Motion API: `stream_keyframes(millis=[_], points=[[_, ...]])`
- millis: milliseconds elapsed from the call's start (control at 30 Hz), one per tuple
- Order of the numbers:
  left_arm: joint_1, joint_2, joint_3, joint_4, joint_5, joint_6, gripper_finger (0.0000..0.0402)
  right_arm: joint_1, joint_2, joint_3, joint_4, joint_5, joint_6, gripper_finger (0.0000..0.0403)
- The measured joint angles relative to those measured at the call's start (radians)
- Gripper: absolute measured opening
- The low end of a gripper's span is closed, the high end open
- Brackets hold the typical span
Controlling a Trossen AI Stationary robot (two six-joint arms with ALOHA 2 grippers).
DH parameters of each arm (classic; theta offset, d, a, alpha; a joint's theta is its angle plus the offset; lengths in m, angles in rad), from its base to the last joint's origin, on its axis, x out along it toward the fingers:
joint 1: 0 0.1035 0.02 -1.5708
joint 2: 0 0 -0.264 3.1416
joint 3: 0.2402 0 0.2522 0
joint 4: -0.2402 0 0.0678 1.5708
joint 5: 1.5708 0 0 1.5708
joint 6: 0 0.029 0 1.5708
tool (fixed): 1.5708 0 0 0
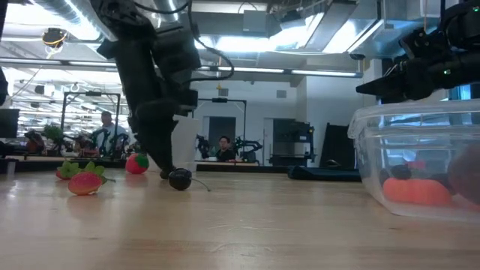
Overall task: Pick and placing Produce into tupperware
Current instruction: Put the blackberry into the transparent bin
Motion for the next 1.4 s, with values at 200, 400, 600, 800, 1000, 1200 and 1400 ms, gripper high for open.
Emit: stream_keyframes(millis=[200,400,600,800,1000,1200,1400], points=[[-0.001,0.029,0.000,0.029,-0.009,0.037,0.0208,0.000,0.000,0.000,0.000,0.000,0.000,0.0198],[-0.001,0.030,0.000,0.040,-0.008,0.049,0.0208,0.000,0.000,0.000,-0.003,0.000,0.000,0.0198],[-0.004,0.054,0.000,0.043,0.006,0.048,0.0208,0.000,0.000,0.000,-0.006,0.000,0.000,0.0198],[-0.004,0.083,0.004,0.054,0.005,0.049,0.0208,0.000,0.000,0.000,-0.010,0.000,0.000,0.0198],[-0.004,0.081,0.016,0.046,0.007,0.051,0.0192,0.000,0.000,0.000,-0.017,0.000,-0.001,0.0198],[-0.004,0.088,0.042,0.046,0.010,0.051,0.0152,0.000,0.000,0.000,-0.020,0.000,-0.001,0.0198],[-0.004,0.088,0.050,0.045,0.006,0.074,0.0104,0.000,0.000,0.000,-0.024,0.000,-0.004,0.0198]])
